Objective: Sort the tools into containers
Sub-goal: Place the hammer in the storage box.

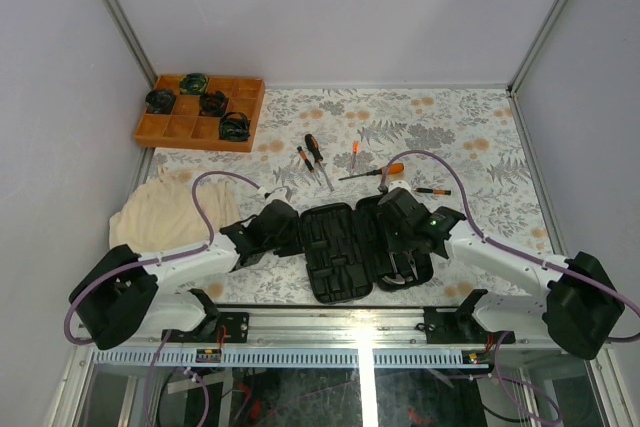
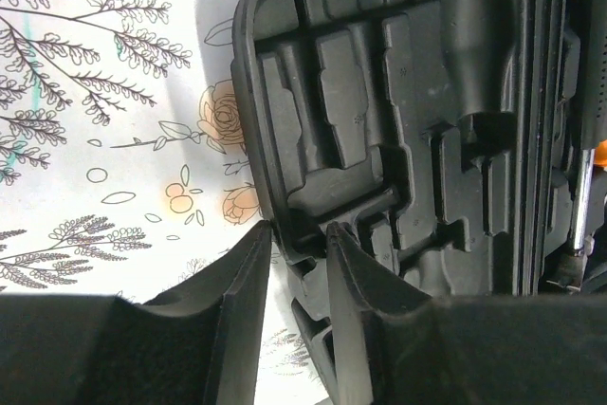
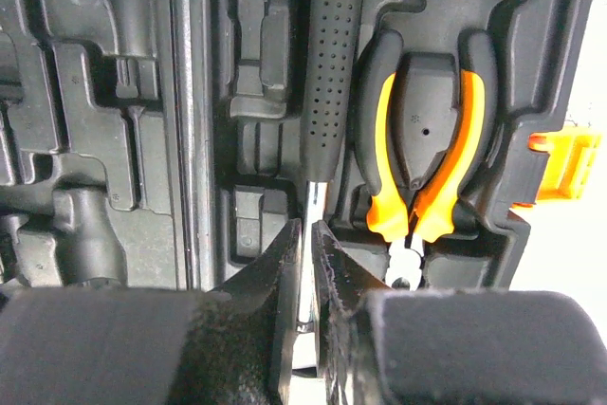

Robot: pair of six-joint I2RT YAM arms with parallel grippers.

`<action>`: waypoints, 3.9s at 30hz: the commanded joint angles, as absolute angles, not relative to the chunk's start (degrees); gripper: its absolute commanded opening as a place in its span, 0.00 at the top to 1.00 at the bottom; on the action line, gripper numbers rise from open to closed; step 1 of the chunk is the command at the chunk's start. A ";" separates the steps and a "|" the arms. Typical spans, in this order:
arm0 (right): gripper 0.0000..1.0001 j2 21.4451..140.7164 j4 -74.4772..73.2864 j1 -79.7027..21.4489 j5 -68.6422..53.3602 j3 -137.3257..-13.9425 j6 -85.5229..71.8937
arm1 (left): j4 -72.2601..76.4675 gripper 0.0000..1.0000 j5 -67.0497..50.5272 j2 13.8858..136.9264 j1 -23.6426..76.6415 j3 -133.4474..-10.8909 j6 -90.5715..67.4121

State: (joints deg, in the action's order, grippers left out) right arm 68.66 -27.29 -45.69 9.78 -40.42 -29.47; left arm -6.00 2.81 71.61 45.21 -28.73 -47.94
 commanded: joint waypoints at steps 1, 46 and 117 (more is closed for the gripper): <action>0.85 69.21 -24.71 -43.95 6.65 -41.32 -27.92 | -3.69 0.74 3.96 72.72 44.72 -28.70 -47.29; 0.95 82.08 -28.50 -42.45 2.82 -41.97 -27.56 | -3.61 0.84 2.41 75.81 44.41 -31.45 -45.09; 0.38 74.45 -23.75 -16.65 3.56 -53.35 -17.23 | -28.18 0.47 6.57 56.73 35.36 -43.60 -32.27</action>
State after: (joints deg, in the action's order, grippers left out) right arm 72.29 -26.59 -19.00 7.05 -49.89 -18.76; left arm -24.58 4.51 57.84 35.88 -41.56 -35.24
